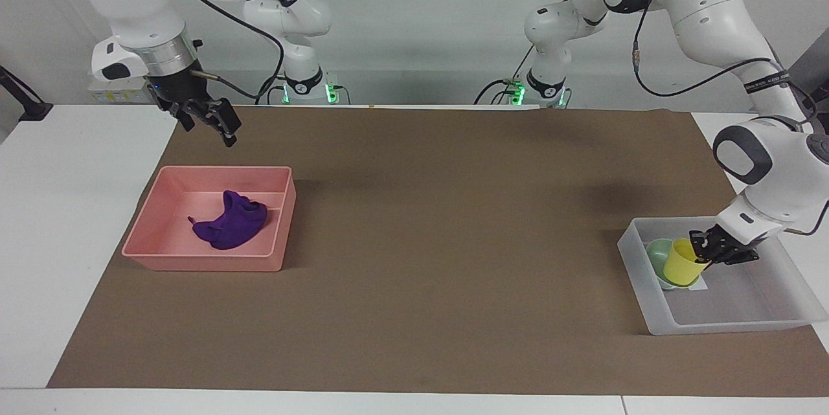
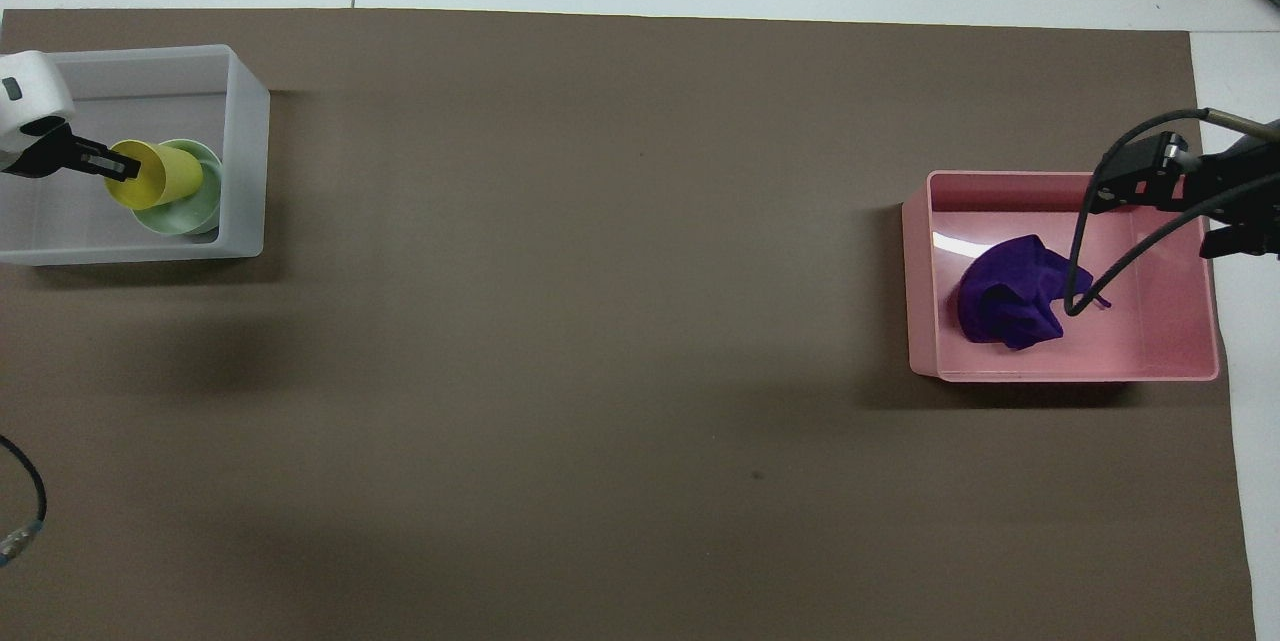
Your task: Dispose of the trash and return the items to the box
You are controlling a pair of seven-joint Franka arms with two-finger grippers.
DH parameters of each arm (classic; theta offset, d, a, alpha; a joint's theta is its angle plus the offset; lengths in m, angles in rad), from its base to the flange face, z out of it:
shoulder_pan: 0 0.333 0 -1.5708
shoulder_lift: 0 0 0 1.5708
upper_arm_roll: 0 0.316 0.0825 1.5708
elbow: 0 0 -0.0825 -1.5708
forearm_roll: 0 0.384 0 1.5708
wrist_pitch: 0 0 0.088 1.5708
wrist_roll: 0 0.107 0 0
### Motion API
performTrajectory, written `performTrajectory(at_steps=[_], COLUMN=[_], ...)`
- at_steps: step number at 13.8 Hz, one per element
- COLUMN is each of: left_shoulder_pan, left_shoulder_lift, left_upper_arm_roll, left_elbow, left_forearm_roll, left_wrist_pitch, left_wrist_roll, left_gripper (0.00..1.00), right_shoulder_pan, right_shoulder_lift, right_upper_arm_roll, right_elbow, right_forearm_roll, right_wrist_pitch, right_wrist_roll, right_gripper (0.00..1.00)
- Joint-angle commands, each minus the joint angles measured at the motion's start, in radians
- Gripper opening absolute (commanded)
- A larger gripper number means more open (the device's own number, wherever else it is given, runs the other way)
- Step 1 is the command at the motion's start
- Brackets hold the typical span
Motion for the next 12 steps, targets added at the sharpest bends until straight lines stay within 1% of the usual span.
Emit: performTrajectory(at_steps=[1, 2, 3, 4, 6, 8, 9, 11, 12], left_shoulder_pan=[-0.010, -0.011, -0.010, -0.010, -0.014, -0.016, -0.023, -0.068, -0.091], left_shoulder_lift=[0.012, 0.012, 0.011, 0.006, -0.018, -0.076, -0.115, -0.185, -0.216], left_upper_arm_roll=[0.008, 0.008, 0.008, 0.007, 0.004, -0.018, -0.019, -0.019, -0.019], left_elbow=[0.019, 0.017, 0.019, 0.020, 0.034, 0.034, 0.034, 0.034, 0.034], left_forearm_roll=[-0.025, -0.026, -0.029, -0.034, -0.039, -0.051, -0.051, -0.042, -0.040], left_wrist_pitch=[-0.027, -0.041, -0.053, -0.056, -0.099, -0.171, -0.227, -0.376, -0.427], left_wrist_roll=[0.019, 0.016, 0.016, 0.016, 0.006, -0.005, -0.037, -0.187, -0.255], left_gripper=[0.13, 0.49, 0.92, 1.00, 1.00, 1.00, 1.00, 1.00, 1.00], right_shoulder_pan=[-0.011, -0.012, -0.011, -0.011, -0.011, -0.012, -0.011, -0.011, -0.012], right_shoulder_lift=[0.001, 0.001, 0.001, 0.001, 0.001, 0.001, 0.001, 0.001, 0.001], right_upper_arm_roll=[0.006, 0.006, 0.006, 0.006, 0.006, 0.006, 0.006, 0.006, 0.006], right_elbow=[0.009, 0.009, 0.009, 0.009, 0.009, 0.009, 0.009, 0.009, 0.009], right_forearm_roll=[0.007, 0.007, 0.007, 0.007, 0.007, 0.007, 0.007, 0.007, 0.007], right_wrist_pitch=[-0.014, -0.014, -0.014, -0.014, -0.014, -0.014, -0.014, -0.014, -0.014], right_wrist_roll=[-0.015, -0.015, -0.015, -0.015, -0.015, -0.015, -0.015, -0.015, -0.015], right_gripper=[1.00, 1.00, 1.00, 1.00, 1.00, 1.00, 1.00, 1.00, 1.00])
